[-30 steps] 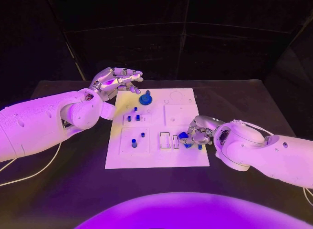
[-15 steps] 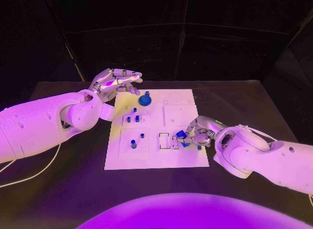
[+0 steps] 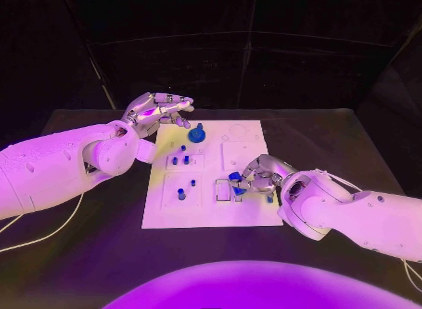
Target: Assemble the parts on the task board
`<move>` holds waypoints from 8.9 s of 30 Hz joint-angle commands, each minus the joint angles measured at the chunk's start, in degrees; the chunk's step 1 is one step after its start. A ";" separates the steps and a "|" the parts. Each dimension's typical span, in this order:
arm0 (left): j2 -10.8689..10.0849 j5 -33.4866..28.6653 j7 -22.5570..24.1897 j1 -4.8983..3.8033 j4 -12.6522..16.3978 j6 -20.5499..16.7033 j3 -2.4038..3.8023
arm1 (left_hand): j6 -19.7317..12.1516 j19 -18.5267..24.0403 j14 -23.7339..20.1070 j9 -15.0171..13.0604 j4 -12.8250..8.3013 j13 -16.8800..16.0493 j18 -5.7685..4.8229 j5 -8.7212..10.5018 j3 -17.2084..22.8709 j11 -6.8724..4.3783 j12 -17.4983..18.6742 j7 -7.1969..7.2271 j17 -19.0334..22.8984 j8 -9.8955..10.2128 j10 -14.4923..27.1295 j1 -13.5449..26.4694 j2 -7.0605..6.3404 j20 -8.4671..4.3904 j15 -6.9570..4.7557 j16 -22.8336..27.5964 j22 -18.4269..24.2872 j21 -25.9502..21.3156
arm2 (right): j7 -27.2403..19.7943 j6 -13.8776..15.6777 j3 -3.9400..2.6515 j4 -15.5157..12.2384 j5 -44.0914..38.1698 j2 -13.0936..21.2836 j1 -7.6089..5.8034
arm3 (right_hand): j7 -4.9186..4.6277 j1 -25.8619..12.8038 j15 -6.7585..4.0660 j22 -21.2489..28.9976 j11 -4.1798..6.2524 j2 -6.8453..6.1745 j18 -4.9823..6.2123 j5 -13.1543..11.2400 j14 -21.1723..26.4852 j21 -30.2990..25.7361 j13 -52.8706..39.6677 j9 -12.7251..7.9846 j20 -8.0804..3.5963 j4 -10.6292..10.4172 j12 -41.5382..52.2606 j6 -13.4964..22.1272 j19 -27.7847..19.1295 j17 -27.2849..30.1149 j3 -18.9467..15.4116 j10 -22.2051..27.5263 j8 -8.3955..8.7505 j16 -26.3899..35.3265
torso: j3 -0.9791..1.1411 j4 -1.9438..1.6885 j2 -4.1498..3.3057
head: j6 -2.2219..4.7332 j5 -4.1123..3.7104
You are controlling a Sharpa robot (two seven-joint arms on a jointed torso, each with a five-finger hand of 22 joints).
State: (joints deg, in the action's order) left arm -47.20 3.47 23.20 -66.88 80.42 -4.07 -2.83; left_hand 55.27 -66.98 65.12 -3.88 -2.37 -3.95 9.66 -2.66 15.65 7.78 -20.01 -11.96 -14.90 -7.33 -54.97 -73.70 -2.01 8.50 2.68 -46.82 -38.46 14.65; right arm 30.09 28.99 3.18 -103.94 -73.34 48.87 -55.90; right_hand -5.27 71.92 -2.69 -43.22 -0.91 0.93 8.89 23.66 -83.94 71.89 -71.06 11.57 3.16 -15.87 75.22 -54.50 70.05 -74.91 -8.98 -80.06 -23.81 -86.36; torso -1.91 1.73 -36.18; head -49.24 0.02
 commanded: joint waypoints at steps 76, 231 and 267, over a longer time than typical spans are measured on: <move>-0.31 -0.14 -0.45 -0.10 0.32 1.21 -0.04 | -0.41 -0.45 0.20 0.03 0.42 -0.06 0.66 -0.16 -0.38 0.08 -0.45 0.03 -0.15 -0.47 0.46 0.37 0.36 0.15 0.37 0.42 0.31 -0.46 | 0.32 -4.93 -0.05 1.95 -2.15 -3.16 -0.14 | 1.61 6.51 -1.63 0.79 1.58 0.57 -0.96 -13.83 -4.30 -0.79 -0.64 5.58 -1.03 8.91 -1.86 -1.75 0.05 -5.82 -2.27 -0.23 -4.75 0.06 | 0.07 0.14 -0.01 | -0.27 0.78; -1.14 -0.13 0.24 -0.10 0.93 1.34 -0.75 | -0.59 -0.64 0.22 0.03 0.59 -0.08 0.68 -0.17 -0.60 0.10 -0.65 0.02 -0.30 -0.62 0.68 0.44 0.46 0.19 0.39 0.50 0.70 -0.74 | -4.60 -3.10 -0.02 1.98 -3.05 -0.21 0.97 | 1.35 -1.55 -1.46 -1.52 1.39 -2.83 -1.22 -1.53 -4.59 0.06 -3.11 7.92 -0.90 8.05 -1.46 -3.78 0.70 -7.45 11.38 -1.43 3.01 -0.34 | 0.37 1.50 0.71 | -0.45 -0.46; -0.83 -0.13 -0.05 -0.09 0.64 1.66 -0.82 | -0.63 -0.74 0.24 0.02 0.55 -0.09 0.70 -0.17 -0.61 0.08 -0.75 0.04 -0.37 -0.70 0.73 0.30 0.53 0.18 0.37 0.51 0.84 -0.82 | -3.05 -8.19 -0.10 6.51 -15.36 2.50 0.83 | -2.22 3.04 0.99 3.13 -1.60 -4.96 -0.53 -5.18 -3.85 -2.52 0.11 5.81 1.22 11.40 -5.31 4.09 -1.93 -4.38 10.18 1.64 8.80 1.25 | 0.31 1.31 0.66 | -0.15 -0.76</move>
State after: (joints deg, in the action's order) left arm -48.11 3.47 22.65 -66.88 81.04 -3.07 -3.67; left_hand 55.07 -67.30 65.33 -3.88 -1.99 -3.94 9.66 -2.66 15.27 7.78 -20.41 -11.76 -15.21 -7.82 -54.56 -73.50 -1.81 8.81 2.89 -46.55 -37.69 14.09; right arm 26.03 23.65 3.12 -97.71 -87.29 51.68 -54.96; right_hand -7.46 74.66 -2.14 -40.15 -2.47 -4.36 8.45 18.84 -84.04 69.72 -71.00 17.43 4.32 -4.65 70.04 -50.62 68.29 -74.94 1.31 -78.91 -15.29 -85.31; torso -1.63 3.03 -35.53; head -49.42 -0.73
